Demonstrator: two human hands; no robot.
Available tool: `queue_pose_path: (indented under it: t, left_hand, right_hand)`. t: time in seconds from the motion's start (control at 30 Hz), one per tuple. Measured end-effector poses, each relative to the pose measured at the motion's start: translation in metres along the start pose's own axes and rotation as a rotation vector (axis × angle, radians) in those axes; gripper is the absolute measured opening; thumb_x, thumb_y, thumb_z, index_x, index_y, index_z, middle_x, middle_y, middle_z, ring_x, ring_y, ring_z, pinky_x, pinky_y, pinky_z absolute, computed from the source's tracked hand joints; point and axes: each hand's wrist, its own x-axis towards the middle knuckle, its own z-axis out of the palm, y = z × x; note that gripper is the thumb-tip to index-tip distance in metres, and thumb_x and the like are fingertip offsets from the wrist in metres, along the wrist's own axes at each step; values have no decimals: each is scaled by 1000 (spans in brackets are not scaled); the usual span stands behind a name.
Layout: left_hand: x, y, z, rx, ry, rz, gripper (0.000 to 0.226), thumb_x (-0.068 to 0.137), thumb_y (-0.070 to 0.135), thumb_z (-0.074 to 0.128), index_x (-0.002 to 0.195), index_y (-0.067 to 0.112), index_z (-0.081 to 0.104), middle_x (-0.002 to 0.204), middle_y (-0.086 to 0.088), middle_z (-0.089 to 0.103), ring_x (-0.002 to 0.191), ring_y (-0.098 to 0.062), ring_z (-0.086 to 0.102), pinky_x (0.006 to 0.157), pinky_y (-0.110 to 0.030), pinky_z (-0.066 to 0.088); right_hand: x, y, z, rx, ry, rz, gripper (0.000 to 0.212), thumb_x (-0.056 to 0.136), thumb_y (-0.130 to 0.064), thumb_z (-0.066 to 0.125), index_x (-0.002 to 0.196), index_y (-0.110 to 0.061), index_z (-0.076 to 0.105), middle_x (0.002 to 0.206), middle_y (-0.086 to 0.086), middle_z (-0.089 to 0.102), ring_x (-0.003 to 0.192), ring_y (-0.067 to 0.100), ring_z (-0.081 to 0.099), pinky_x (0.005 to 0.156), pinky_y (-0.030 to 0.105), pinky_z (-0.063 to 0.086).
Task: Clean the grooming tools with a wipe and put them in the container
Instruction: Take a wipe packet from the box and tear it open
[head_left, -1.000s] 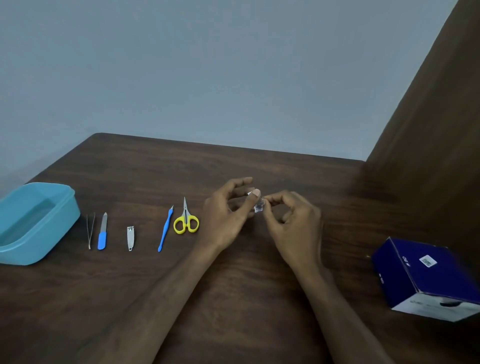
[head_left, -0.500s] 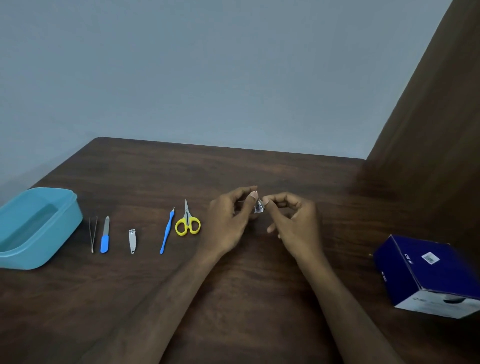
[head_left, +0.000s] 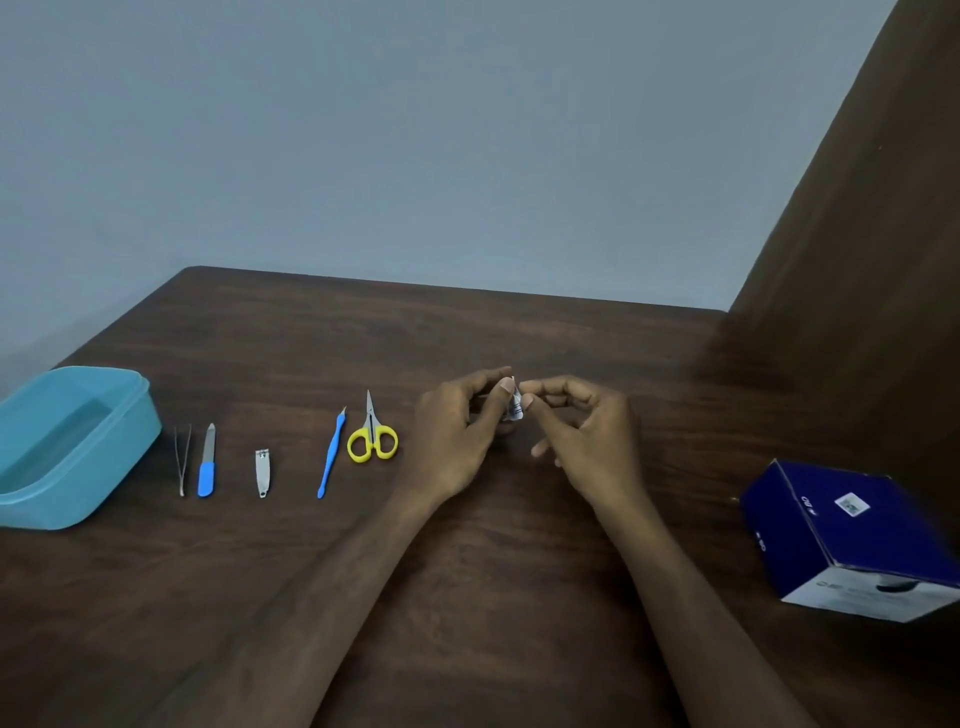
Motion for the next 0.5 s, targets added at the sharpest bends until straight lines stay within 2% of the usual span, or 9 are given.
queue_pose_path:
  t: [0.07,0.13,0.2,0.33,0.5]
  left_hand:
    - [0,0,1,21,-11,4,29,108,30,62,131,17,75,104,8,81,85,-3,79,82,-30,66]
    - [0,1,2,74,-13,18,29,108,30,62,131,17,75,103,8,81,81,-1,78,77,-18,62]
    - [0,0,2,111,-6,30,28,108,30,63,129,17,76,101,7,81,81,1,78,74,-14,59]
    - [1,-4,2,144,24,38,30,106,30,66,131,17,75,111,7,81,86,-2,79,82,-34,67]
    - [2,-6,2,141,37,52,25,102,17,70,126,17,76,105,8,80,83,-1,78,76,-33,67]
  right_hand:
    - [0,2,-2,-103,34,-81,6,91,-27,83,93,-32,80,82,-19,77,45,11,67,52,30,50]
    - [-4,1,-3,-311,76,-235,6,88,-28,82,90,-31,77,70,-22,70,42,7,57,54,32,52]
    - [-6,0,-1,-406,105,-336,8,86,-26,81,87,-29,74,73,-19,71,45,6,52,56,33,52]
    - [-4,5,-3,-438,104,-309,8,85,-26,80,88,-30,75,81,-18,74,46,3,53,60,34,56]
    - [1,11,-3,-309,70,-167,8,87,-27,81,90,-34,77,84,-20,77,52,5,68,63,38,61]
